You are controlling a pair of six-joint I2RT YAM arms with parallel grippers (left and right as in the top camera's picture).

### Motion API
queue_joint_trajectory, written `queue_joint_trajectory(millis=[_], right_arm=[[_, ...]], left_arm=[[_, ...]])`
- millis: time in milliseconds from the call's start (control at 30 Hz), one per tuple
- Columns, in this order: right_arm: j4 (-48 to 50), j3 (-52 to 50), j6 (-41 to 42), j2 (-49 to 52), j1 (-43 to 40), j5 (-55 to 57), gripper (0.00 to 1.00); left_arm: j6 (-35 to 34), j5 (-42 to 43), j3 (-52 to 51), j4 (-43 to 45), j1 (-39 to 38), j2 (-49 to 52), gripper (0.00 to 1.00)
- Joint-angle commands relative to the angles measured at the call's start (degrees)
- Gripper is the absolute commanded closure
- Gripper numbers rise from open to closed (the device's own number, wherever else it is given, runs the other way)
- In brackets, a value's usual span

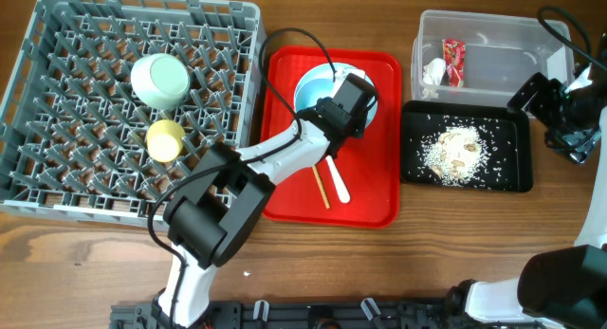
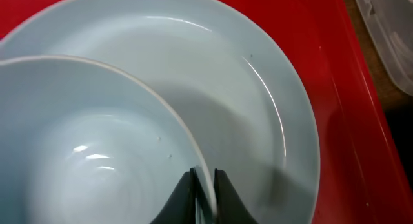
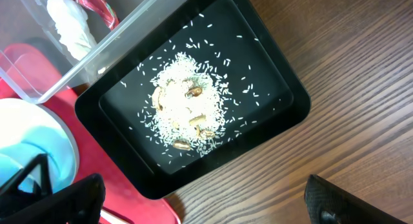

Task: Sort waste into correct bins and load items into the dishwasher rack
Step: 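Place the light-blue bowl into the dish rack beside the green bowl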

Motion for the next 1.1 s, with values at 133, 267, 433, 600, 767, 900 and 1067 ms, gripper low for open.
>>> queue_joint_trajectory(millis=[133, 267, 433, 600, 767, 900, 1067], right_arm=[[-0.09, 1.11, 0.57, -1.49, 0.13, -0.7, 0.0], [-0.09, 1.11, 0.57, -1.49, 0.13, -0.7, 0.0], [-0.09, 1.11, 0.35, -1.49, 0.13, -0.7, 0.0], [-0.09, 1.11, 0.17, -1.49, 0.13, -0.7, 0.0], [-0.11, 1.11, 0.15, -1.49, 0.13, -0.68, 0.0], [-0.31, 1.11, -0.61, -1.49, 0.13, -0.74, 0.0], [-0.52, 1.11, -0.85, -1.49, 0.13, -0.92, 0.0]], left_arm=[[-0.5, -0.07, 0.37, -0.68, 0.37, -6.34, 0.96], [-0.44, 0.2, 0.37, -3.28, 2.93, -13.84, 0.96], [2.54, 16.5, 0.37, -4.0, 13.33, -22.86, 0.96], [2.51, 45.05, 0.37, -1.6, 29.59, -23.61, 0.96], [2.49, 67.63, 0.37, 5.66, 41.99, -19.45, 0.96], [1.18, 77.61, 0.37, 11.54, 47.47, -13.38, 0.96], [-7.17, 84.19, 0.37, 21.33, 50.53, -5.55, 0.96]])
